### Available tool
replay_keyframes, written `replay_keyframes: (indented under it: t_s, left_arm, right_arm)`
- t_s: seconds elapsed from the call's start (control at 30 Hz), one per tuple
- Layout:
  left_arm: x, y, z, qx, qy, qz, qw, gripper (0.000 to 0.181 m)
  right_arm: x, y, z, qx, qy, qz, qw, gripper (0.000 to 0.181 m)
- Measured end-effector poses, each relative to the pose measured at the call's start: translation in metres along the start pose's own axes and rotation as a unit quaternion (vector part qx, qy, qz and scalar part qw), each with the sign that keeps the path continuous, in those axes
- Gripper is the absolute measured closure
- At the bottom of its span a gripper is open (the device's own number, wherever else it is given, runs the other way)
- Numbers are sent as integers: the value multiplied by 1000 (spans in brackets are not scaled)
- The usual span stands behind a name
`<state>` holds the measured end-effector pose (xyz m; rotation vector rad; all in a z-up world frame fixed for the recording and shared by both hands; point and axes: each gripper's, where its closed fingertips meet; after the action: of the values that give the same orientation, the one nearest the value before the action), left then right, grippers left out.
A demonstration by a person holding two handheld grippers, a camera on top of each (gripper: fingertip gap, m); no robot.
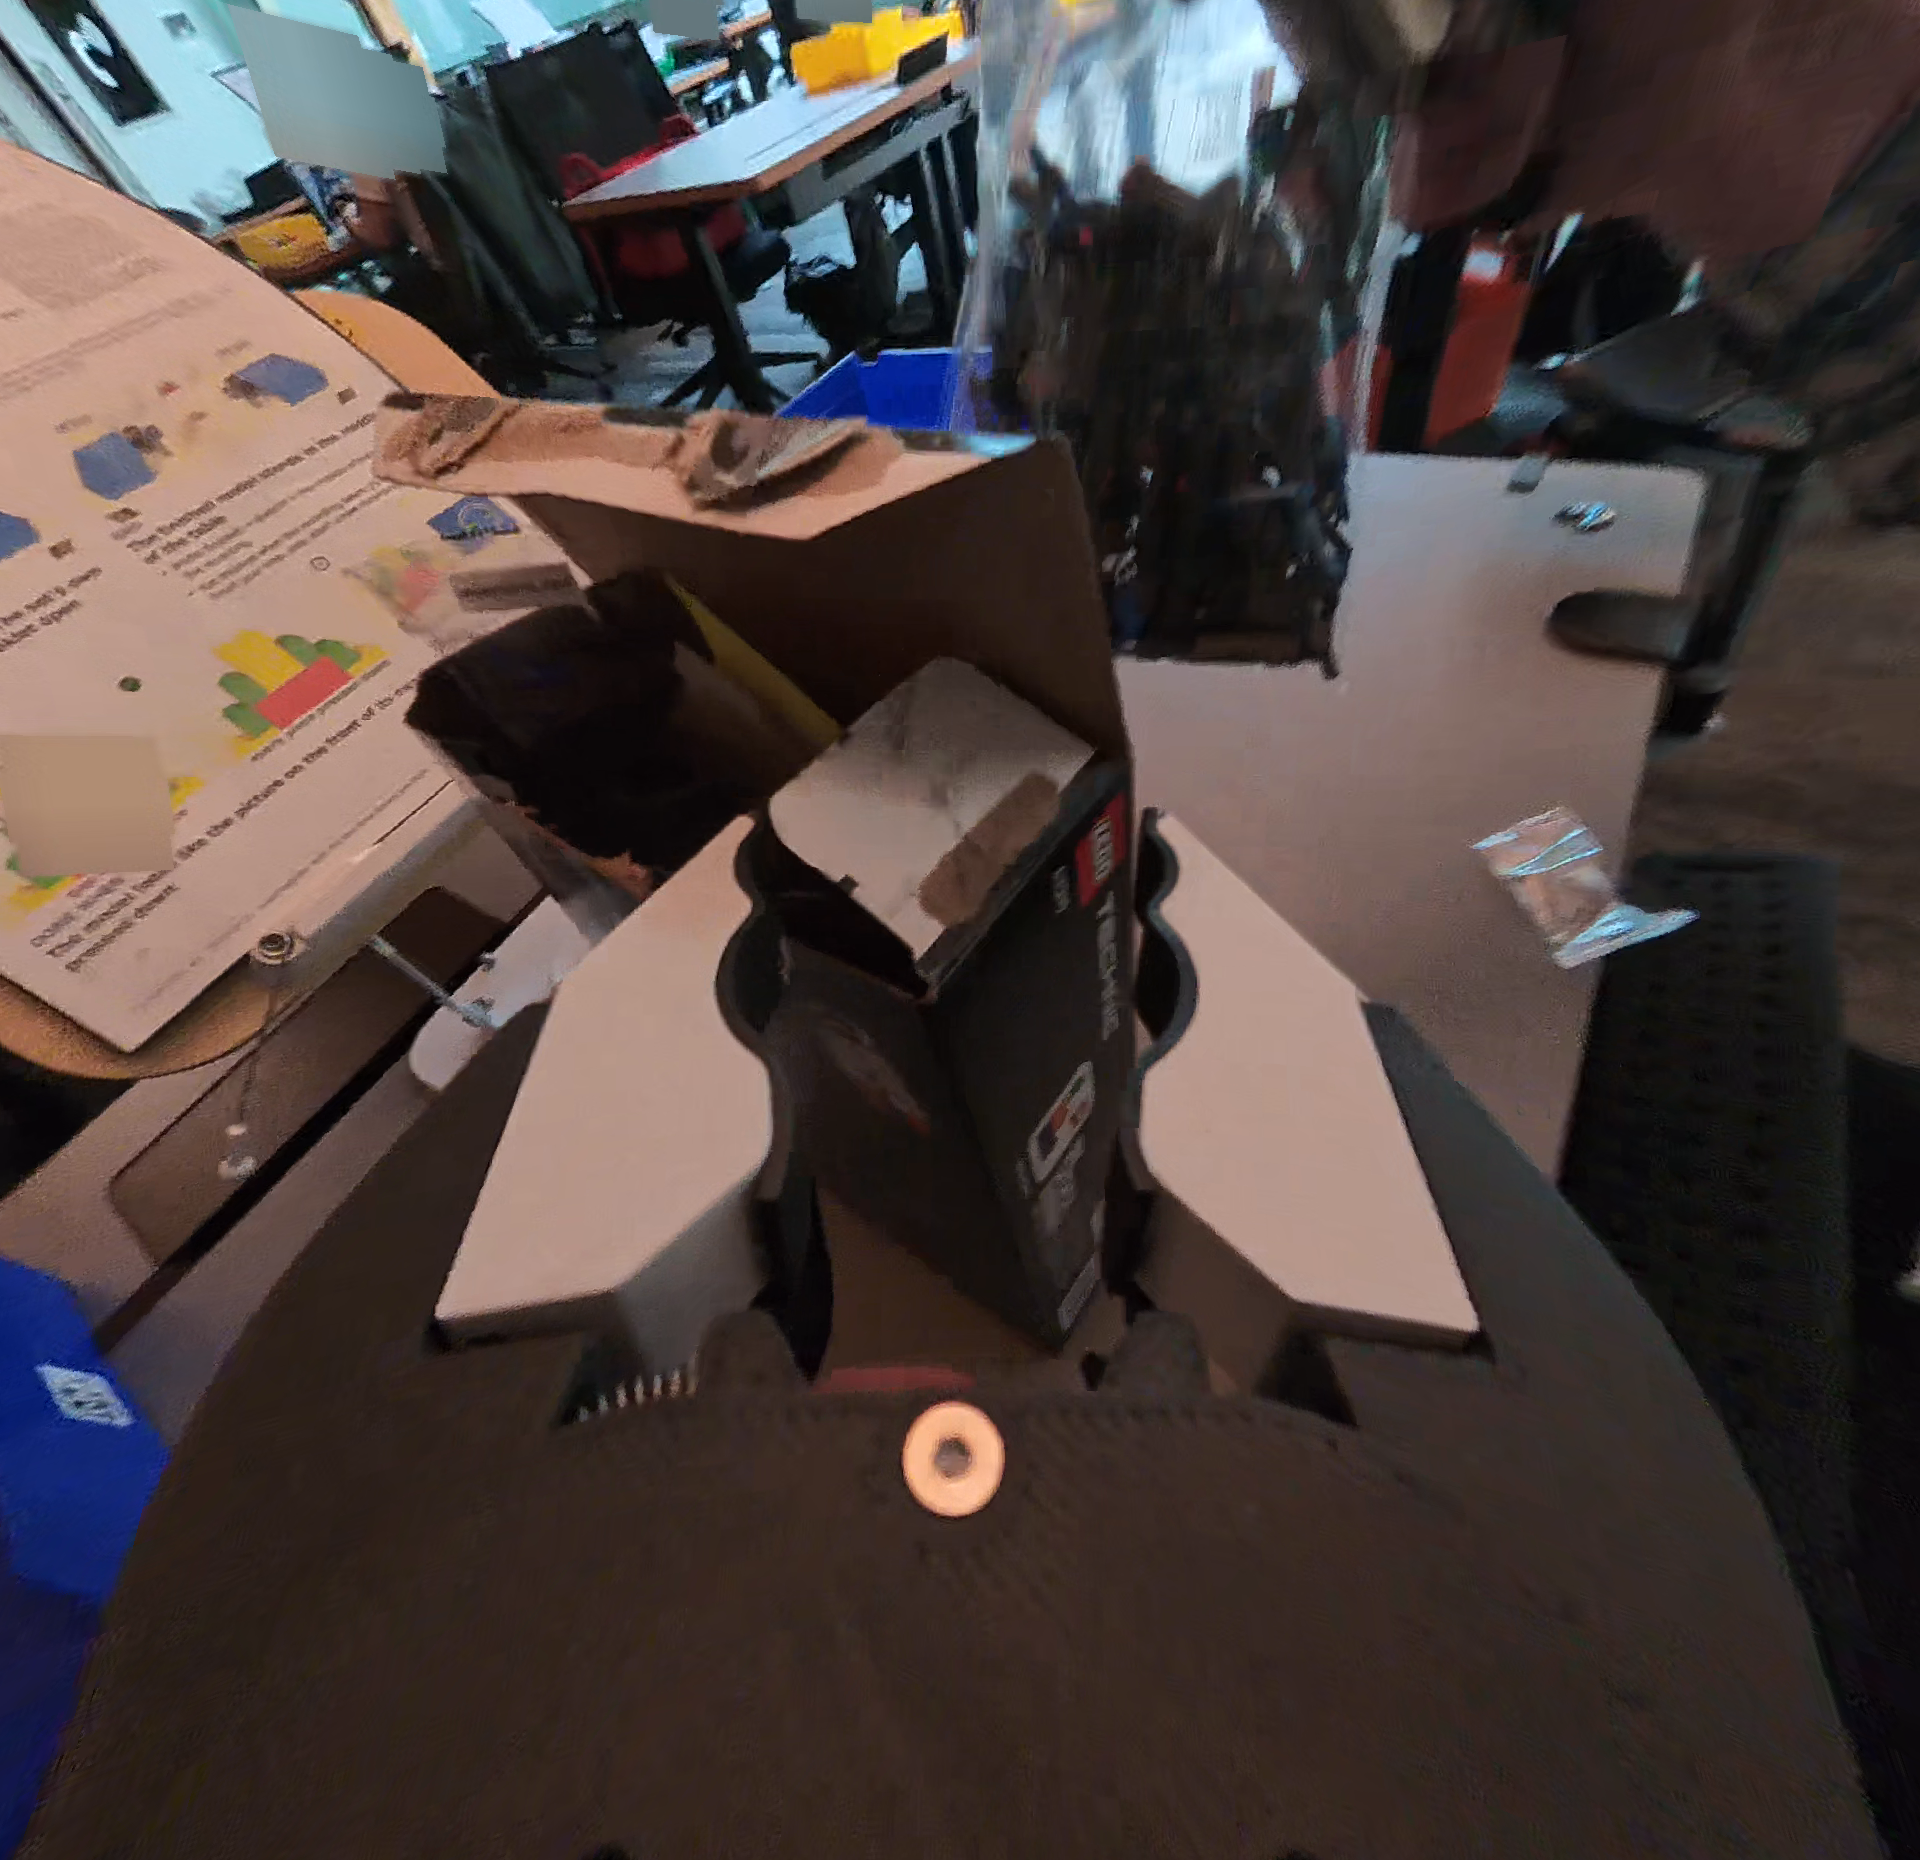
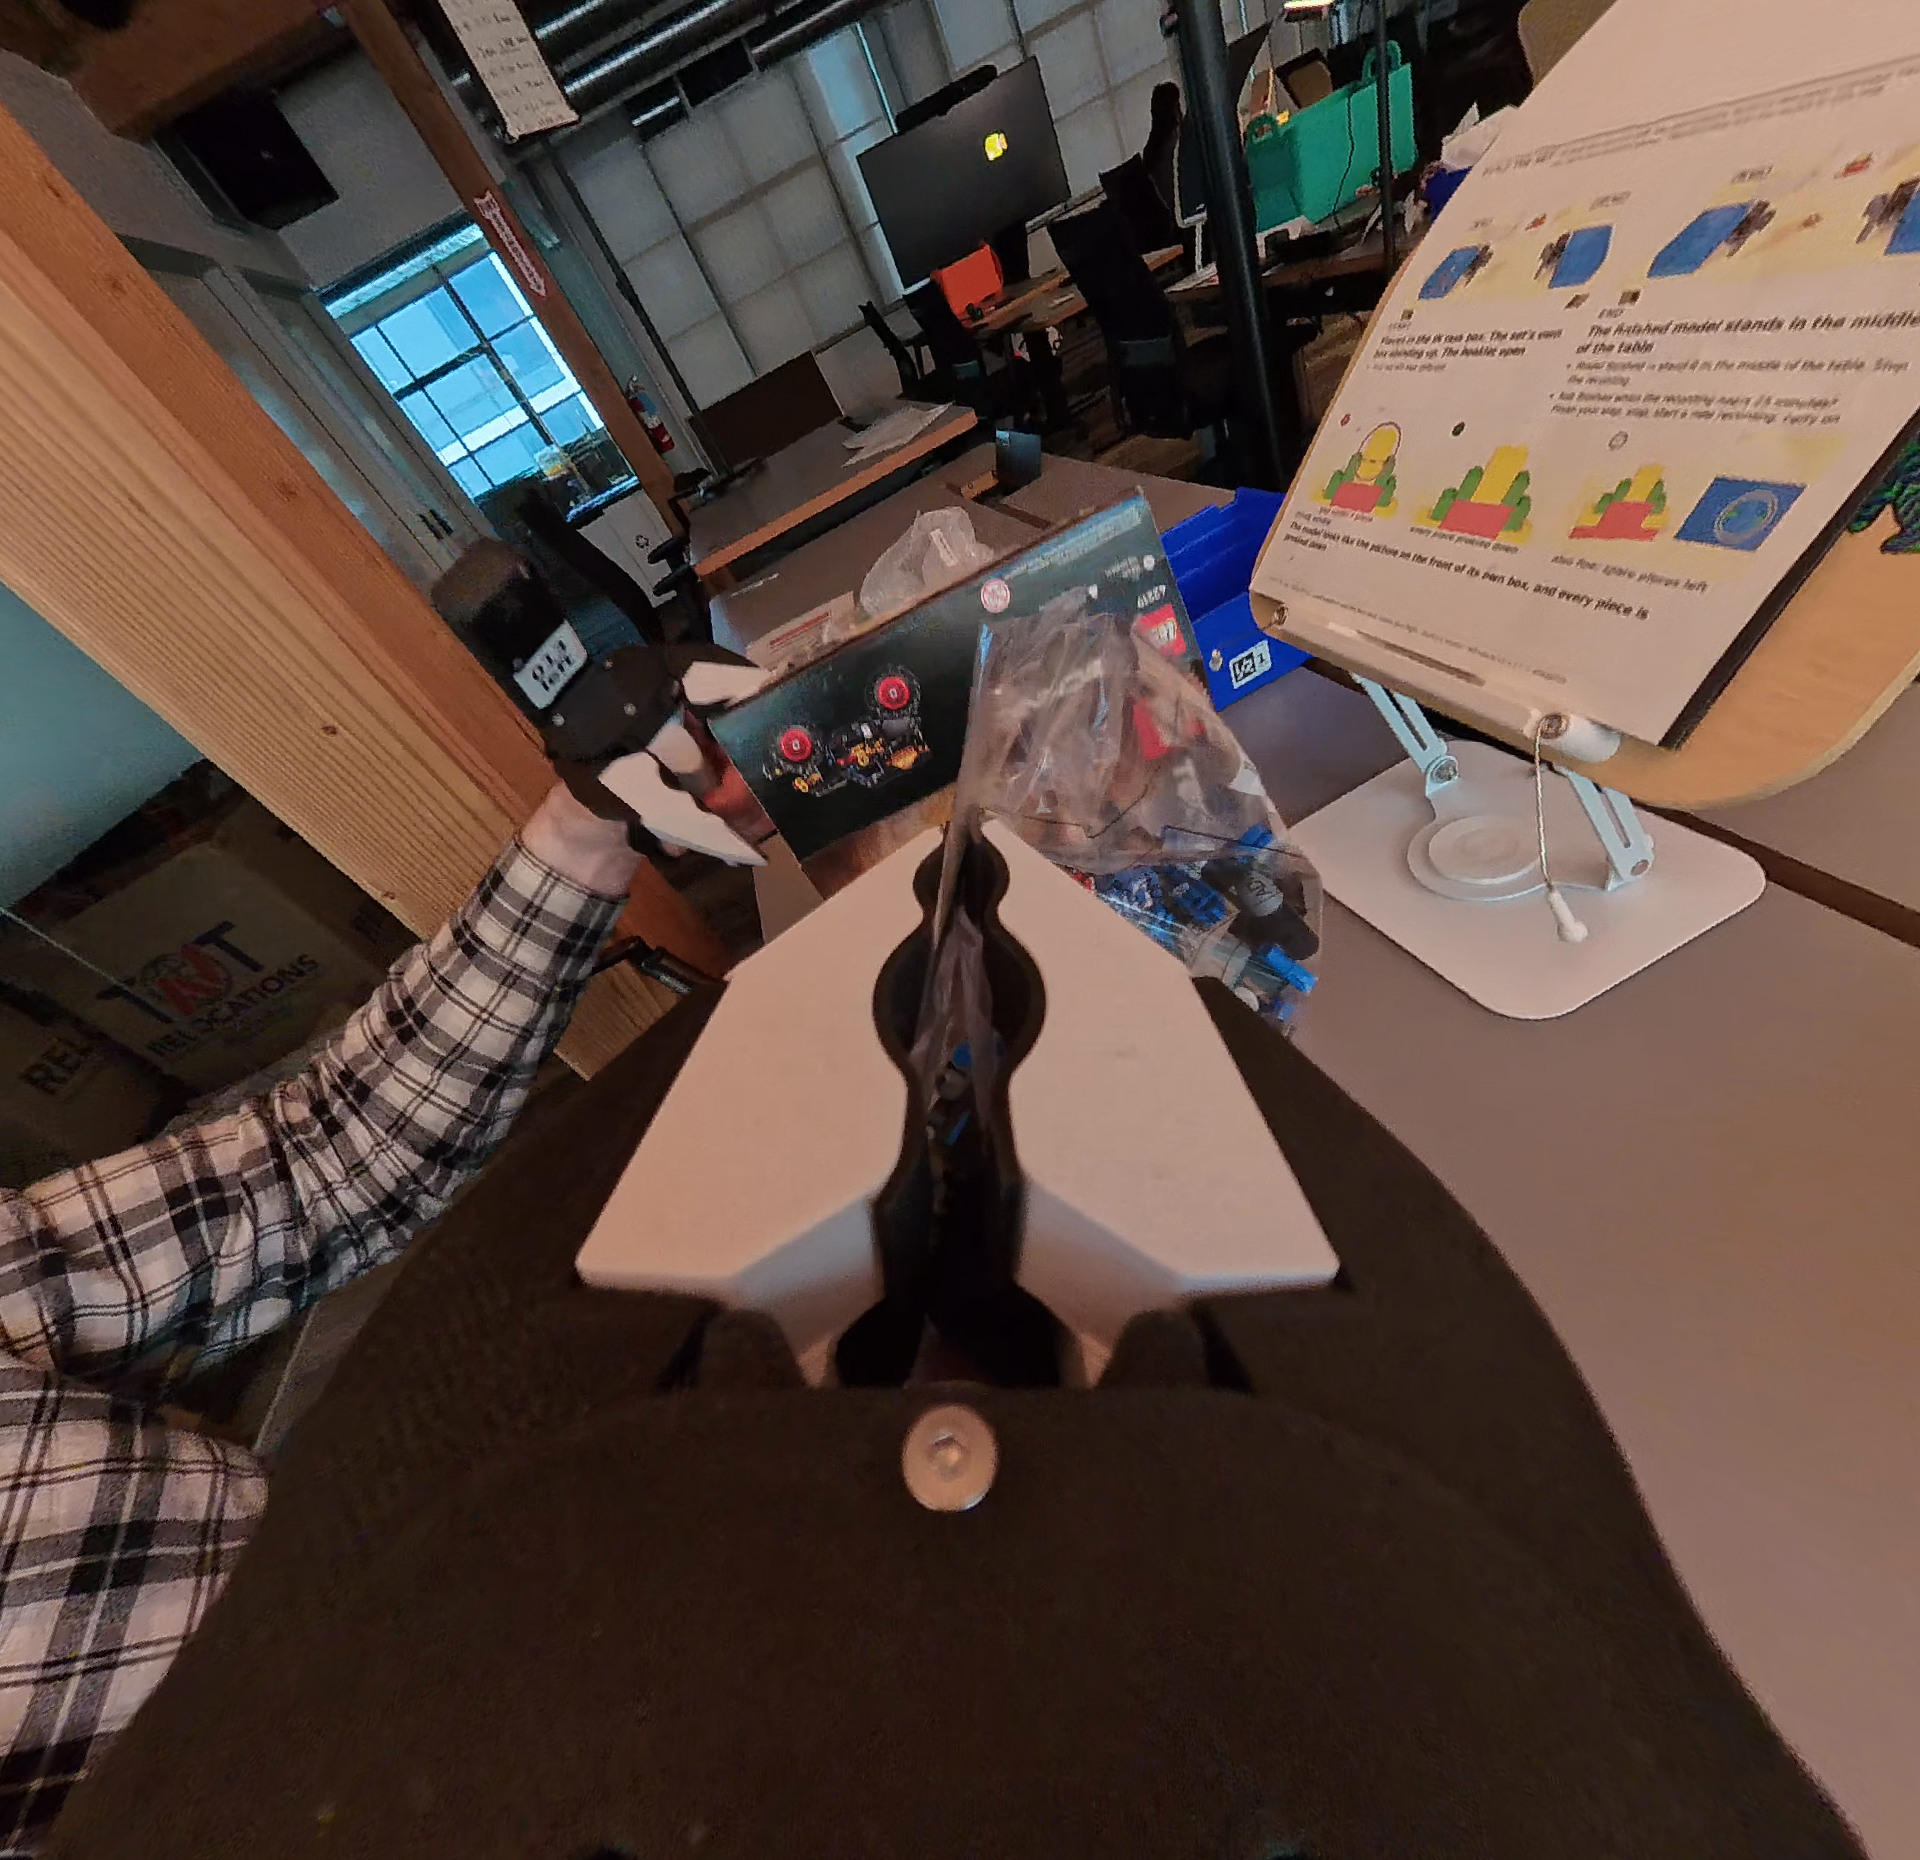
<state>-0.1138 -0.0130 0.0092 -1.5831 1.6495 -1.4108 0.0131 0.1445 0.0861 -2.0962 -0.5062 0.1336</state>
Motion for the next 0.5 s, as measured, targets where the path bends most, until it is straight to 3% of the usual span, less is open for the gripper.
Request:
replay_keyframes:
  t_s: [0.03, 0.27, 0.5]
  left_arm:
    - [-5, 4, -1, -15, -11, -8, 1000, 126]
    - [-31, -8, 14, -57, -61, 14, 996, 133]
    - [-40, -10, 11, -36, -134, 36, 990, 148]
  right_arm:
    - [0, -5, -2, 1, 0, 3, 1000, 181]
    - [1, -50, -28, 27, 5, 17, 999, 181]
    - [-14, -112, -92, 84, -8, 16, 996, 181]
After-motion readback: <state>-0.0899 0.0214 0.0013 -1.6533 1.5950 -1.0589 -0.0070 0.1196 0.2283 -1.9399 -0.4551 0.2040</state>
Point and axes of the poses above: each gripper's, where its closed fingertips meet, x back along the fingers, y out of its underside, z = x × y across the jaws, and after that the axes turned 10 degrees about -x, right-handed
